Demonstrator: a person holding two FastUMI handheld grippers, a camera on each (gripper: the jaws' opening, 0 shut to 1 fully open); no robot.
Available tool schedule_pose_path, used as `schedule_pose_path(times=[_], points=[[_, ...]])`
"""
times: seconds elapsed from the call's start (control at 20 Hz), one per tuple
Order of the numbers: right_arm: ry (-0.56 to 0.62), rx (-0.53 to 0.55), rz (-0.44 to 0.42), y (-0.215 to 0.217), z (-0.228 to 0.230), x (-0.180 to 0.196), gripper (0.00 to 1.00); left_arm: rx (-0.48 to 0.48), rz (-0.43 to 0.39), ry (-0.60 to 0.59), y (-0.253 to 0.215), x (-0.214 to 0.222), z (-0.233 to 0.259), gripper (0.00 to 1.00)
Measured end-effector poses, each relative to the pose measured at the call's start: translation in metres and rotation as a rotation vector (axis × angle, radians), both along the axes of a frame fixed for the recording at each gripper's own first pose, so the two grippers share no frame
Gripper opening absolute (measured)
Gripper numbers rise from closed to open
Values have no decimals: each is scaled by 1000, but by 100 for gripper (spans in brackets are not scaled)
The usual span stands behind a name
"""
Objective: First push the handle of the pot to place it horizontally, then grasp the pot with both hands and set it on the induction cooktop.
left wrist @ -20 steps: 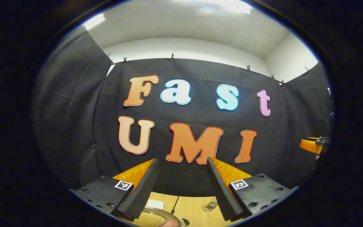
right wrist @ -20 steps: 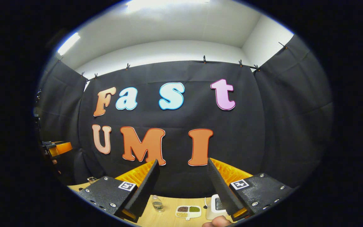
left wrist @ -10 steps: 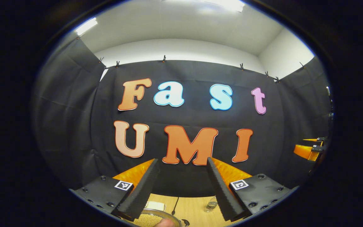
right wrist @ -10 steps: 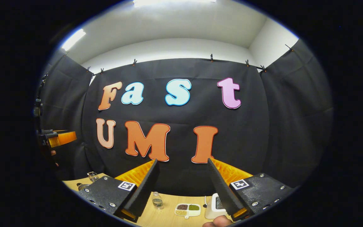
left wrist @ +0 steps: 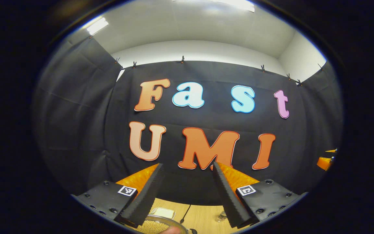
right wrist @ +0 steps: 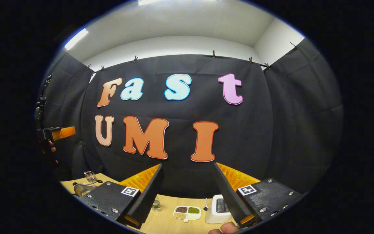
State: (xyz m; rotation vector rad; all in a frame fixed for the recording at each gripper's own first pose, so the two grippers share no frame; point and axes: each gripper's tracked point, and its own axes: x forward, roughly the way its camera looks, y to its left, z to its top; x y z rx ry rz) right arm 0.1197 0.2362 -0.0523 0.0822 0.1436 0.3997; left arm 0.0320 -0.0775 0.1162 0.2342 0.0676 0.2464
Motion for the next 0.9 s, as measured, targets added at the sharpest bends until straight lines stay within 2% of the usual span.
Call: schedule_pose_path(times=[0.1, 0.15, 0.35, 0.5, 0.55, 0.9], points=[[-3, 9, -2, -7, 1, -1, 98, -4, 5, 8, 2, 1, -6, 97], [-11, 1, -4, -11, 0, -2, 95, 0, 3, 9, 4, 1, -8, 96], [-37, 1, -21, -27, 8, -2, 95, 38, 0, 6, 5, 2, -2, 97], [-73, -14, -48, -40, 12, 0, 95, 69, -33, -9, -8, 5, 6, 97], [-79, -12, -50, -41, 15, 0, 98, 79, -45, -13, -14, 6, 7, 97], [-157, -38, -44, -64, 43, -4, 95, 125, -101, -74, -41, 3, 27, 97]])
